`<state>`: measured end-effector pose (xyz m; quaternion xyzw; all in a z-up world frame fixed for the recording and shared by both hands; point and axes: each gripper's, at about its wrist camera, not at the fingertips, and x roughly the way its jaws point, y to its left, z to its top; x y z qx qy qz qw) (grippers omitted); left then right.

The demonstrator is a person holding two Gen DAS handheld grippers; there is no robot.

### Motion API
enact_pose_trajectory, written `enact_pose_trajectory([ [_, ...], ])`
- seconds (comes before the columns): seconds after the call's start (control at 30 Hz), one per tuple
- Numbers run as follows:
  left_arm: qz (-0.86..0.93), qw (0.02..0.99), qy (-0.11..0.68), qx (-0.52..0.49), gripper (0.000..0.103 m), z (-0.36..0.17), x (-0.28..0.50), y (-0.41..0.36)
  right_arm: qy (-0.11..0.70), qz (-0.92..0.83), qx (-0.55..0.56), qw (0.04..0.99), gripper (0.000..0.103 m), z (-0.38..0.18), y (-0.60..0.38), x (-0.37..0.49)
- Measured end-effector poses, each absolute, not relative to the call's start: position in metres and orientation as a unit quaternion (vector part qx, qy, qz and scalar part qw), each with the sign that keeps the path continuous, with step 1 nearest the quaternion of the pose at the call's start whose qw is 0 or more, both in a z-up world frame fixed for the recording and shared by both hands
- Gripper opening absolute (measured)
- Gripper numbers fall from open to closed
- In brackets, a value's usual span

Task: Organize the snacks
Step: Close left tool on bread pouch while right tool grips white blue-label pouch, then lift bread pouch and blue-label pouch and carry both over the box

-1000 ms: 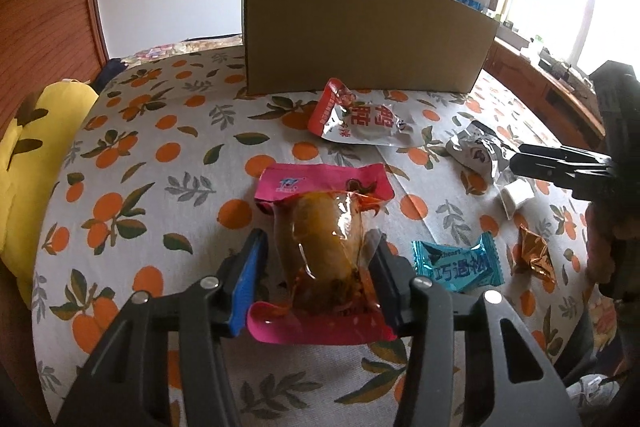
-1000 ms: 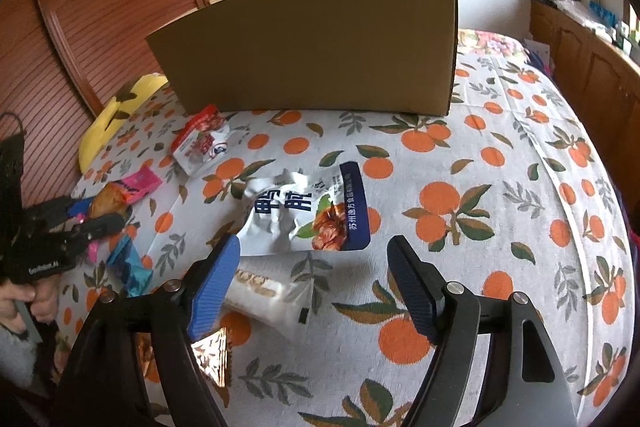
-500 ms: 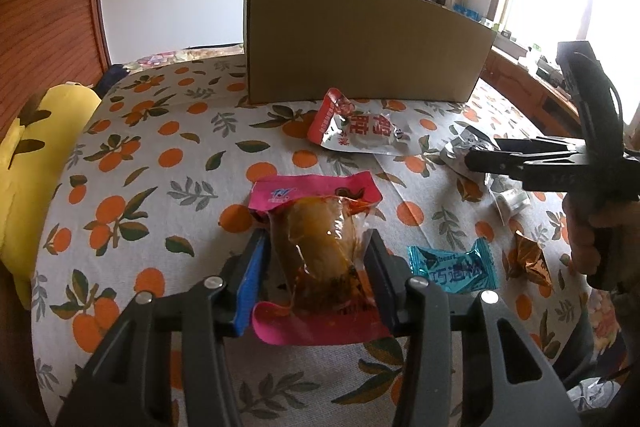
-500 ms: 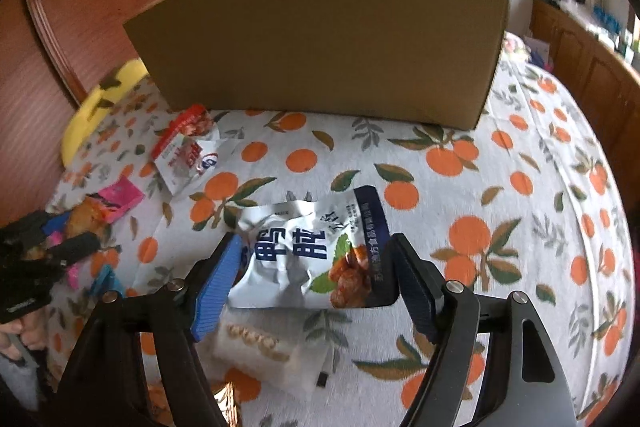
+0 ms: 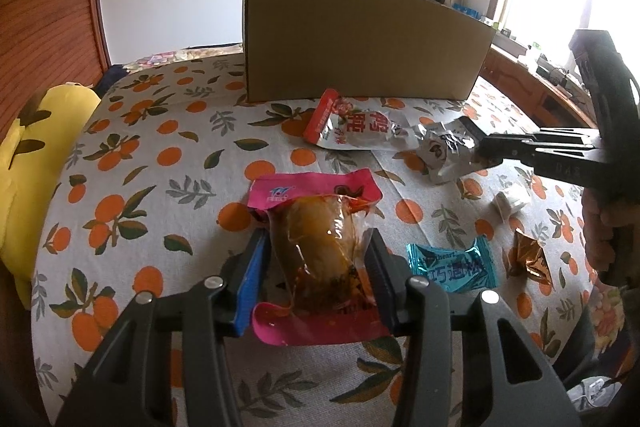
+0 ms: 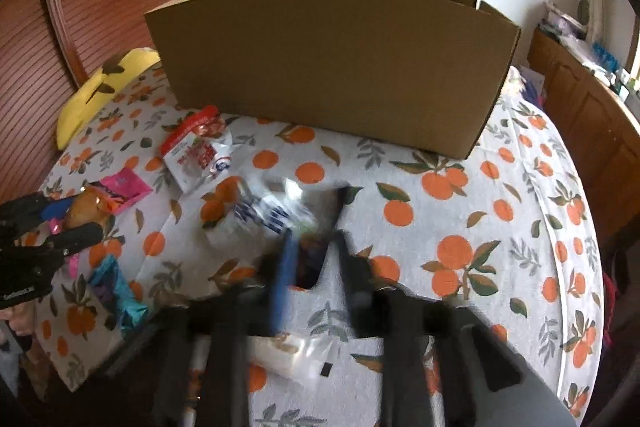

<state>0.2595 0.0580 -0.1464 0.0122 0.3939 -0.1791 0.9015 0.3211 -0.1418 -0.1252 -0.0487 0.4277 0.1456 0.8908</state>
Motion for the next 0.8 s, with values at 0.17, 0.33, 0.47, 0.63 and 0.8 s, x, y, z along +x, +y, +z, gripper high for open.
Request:
enact_pose_trajectory([
  [0.17,-0.179,0.901,0.394,0.012,0.047,-0.146,0.260,0.058,0.436,0.151,-0.031,0.887,0.011,-0.131,-0.144,0.324],
  [0.33,-0.179,0.902,0.392,0.015,0.046,-0.146,0.259,0.058,0.424,0.157,-0.022,0.892,0.004,-0.121,-0.147,0.321],
  [0.47,-0.178,0.905,0.387,0.016,0.043,-0.146,0.257,0.058,0.410,0.158,-0.027,0.898,0.002,-0.109,-0.148,0.317],
  [0.63,-0.178,0.909,0.376,0.013,0.039,-0.142,0.254,0.060,0.393,0.161,-0.036,0.905,0.001,-0.098,-0.144,0.309],
  [0.8,-0.182,0.913,0.365,0.004,0.038,-0.136,0.250,0.064,0.384,0.163,-0.051,0.907,0.000,-0.090,-0.141,0.306],
])
